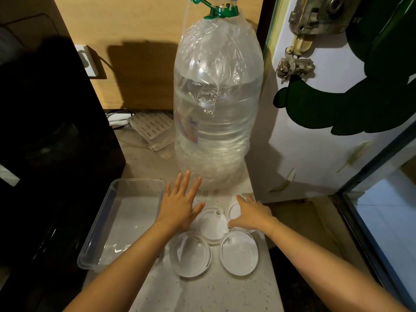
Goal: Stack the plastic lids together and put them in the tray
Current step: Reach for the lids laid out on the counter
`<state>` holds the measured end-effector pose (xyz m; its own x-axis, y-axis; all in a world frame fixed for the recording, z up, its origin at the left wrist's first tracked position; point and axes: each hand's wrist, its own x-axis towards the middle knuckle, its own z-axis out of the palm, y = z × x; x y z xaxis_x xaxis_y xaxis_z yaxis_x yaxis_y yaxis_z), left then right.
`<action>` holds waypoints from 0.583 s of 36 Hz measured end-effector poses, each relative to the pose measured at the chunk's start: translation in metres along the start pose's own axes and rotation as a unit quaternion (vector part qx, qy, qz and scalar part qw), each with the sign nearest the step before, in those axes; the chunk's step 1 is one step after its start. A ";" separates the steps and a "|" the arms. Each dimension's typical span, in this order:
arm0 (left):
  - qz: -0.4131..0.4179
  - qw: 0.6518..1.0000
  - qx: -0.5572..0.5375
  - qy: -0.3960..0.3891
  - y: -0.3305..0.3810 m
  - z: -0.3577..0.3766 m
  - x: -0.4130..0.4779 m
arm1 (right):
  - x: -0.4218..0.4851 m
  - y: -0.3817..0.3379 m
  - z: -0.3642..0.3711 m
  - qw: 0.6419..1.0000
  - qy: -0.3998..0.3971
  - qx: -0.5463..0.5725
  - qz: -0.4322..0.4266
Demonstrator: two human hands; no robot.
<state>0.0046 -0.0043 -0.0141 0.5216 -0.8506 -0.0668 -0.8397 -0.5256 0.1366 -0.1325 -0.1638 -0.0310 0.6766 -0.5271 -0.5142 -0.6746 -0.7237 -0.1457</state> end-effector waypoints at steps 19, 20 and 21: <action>0.007 1.000 0.000 -0.018 0.007 0.001 0.002 | -0.006 -0.005 0.001 1.000 -0.002 -0.001 -0.019; 0.007 1.000 -0.005 -0.019 0.007 0.000 0.002 | -0.006 -0.004 0.001 1.000 0.000 -0.002 -0.020; 0.007 1.000 -0.010 -0.021 0.007 0.000 0.002 | -0.006 -0.004 0.001 1.000 0.002 -0.001 -0.021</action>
<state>-0.0005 -0.0097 -0.0128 0.5022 -0.8583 -0.1053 -0.8436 -0.5130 0.1583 -0.1339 -0.1570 -0.0278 0.7052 -0.4982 -0.5044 -0.6452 -0.7460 -0.1652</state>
